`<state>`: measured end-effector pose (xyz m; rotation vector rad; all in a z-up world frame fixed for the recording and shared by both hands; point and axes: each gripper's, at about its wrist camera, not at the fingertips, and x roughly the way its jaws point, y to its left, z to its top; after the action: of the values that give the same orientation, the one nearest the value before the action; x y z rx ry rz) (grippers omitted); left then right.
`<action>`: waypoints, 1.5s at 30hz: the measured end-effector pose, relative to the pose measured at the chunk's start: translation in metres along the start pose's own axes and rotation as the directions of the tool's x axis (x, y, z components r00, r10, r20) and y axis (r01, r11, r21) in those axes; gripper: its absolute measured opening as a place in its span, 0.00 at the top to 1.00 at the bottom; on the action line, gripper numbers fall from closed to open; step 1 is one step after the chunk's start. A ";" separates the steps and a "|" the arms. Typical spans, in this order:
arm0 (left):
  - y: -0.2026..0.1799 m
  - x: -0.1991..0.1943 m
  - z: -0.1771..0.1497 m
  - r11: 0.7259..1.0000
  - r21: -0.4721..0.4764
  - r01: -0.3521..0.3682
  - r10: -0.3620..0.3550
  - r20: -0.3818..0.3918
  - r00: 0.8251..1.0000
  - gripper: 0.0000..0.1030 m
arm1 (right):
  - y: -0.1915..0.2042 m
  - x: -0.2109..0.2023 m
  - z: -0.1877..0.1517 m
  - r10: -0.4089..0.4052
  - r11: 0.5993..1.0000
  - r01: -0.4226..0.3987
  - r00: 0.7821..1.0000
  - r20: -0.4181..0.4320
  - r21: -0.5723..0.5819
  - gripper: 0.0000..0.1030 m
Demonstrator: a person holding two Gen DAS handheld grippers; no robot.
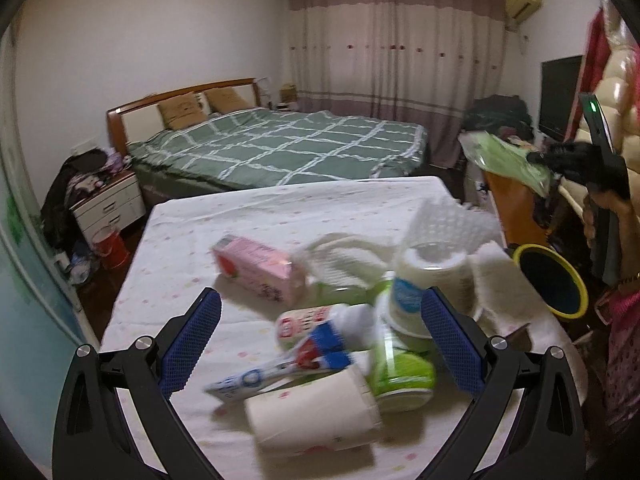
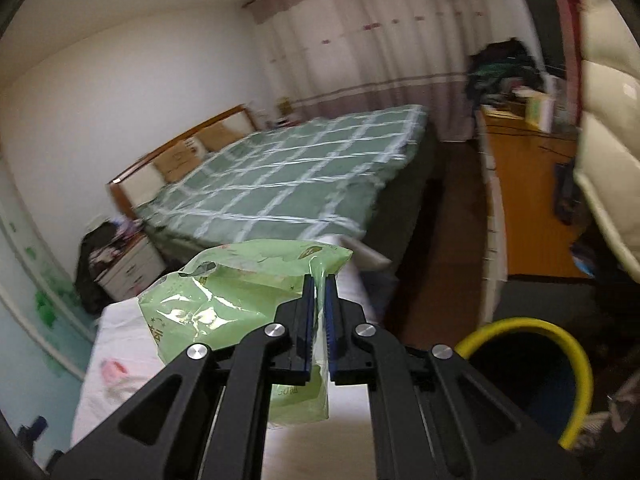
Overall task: Collect trash
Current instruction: 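Carry the green bag over the yellow bin and open the right gripper, then grasp the white upside-down cup with the left gripper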
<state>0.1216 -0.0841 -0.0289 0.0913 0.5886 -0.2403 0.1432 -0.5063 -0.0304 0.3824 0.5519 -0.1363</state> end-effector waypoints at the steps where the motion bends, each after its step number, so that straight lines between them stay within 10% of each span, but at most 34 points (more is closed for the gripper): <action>1: -0.005 0.001 0.001 1.000 0.009 0.013 -0.013 0.000 1.000 0.05 | -0.012 -0.004 -0.004 -0.027 1.000 0.027 1.000 0.000 0.010 0.95; 11: -0.056 0.014 0.007 0.993 0.082 0.089 -0.088 -0.026 0.996 0.05 | -0.153 0.007 -0.060 -0.323 0.935 0.336 0.939 -0.119 0.112 0.95; 19: -0.071 0.019 0.007 0.990 0.102 0.094 -0.088 -0.060 0.994 0.05 | -0.199 0.045 -0.090 -0.396 0.897 0.426 0.893 -0.216 0.120 0.90; 23: -0.074 0.025 0.008 0.990 0.102 0.094 -0.087 -0.075 0.993 0.05 | -0.209 0.055 -0.096 -0.413 0.887 0.447 0.880 -0.236 0.117 0.61; 45: -0.084 0.089 0.020 0.983 0.057 0.177 -0.165 -0.164 0.972 0.12 | -0.178 0.008 -0.114 -0.345 0.927 0.362 0.925 -0.157 0.094 0.52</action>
<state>0.1830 -0.1865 -0.0632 0.1299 0.7480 -0.4246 0.0541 -0.6259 -0.1798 0.4095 0.7500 -0.4982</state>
